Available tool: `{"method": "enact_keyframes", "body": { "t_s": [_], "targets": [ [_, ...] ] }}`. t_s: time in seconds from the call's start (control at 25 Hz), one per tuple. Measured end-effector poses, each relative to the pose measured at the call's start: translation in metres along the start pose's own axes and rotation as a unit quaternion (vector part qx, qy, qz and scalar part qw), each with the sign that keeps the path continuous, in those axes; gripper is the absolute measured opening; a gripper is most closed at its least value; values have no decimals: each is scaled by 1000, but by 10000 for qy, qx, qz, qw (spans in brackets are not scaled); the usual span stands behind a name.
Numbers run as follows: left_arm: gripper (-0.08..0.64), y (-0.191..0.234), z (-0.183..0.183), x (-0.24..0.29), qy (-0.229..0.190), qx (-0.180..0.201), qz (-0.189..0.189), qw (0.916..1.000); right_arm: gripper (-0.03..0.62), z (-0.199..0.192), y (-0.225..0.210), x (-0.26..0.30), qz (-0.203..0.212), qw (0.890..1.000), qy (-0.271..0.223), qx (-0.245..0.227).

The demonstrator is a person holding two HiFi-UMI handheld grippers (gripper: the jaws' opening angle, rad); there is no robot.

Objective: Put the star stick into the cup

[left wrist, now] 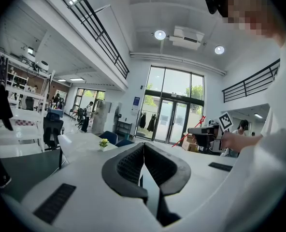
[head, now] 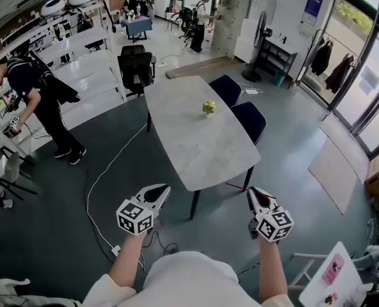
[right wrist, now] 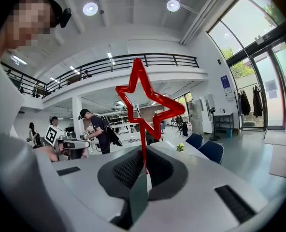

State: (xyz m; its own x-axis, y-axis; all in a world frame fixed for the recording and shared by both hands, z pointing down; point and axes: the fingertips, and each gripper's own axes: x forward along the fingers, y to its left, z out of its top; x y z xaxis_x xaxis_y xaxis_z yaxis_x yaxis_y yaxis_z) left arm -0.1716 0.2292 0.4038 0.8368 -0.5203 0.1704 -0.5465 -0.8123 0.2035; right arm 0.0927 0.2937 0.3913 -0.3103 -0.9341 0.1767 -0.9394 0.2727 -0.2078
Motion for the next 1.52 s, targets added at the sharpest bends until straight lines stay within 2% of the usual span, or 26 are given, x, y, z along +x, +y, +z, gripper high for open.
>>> {"method": "enact_keyframes", "body": {
  "t_s": [0.36, 0.68, 1.0, 1.28, 1.52],
  "targets": [
    [21, 9, -9, -5, 148, 18, -227, 9996, 20, -11, 21, 6, -110, 9999, -14, 63],
    [21, 24, -16, 11, 158, -45, -247, 9996, 20, -16, 11, 26, -94, 9999, 43, 79],
    [21, 41, -9, 52, 194, 1, -186, 9996, 20, -14, -26, 67, 71, 9997, 113, 182],
    [21, 62, 4, 106, 269, -57, 7, 9996, 20, -1, -76, 113, 260, 9991, 256, 226],
    [21, 82, 7, 141, 300, -107, 179, 9993, 20, 7, -102, 157, 531, 9978, 338, 200]
  ]
}}
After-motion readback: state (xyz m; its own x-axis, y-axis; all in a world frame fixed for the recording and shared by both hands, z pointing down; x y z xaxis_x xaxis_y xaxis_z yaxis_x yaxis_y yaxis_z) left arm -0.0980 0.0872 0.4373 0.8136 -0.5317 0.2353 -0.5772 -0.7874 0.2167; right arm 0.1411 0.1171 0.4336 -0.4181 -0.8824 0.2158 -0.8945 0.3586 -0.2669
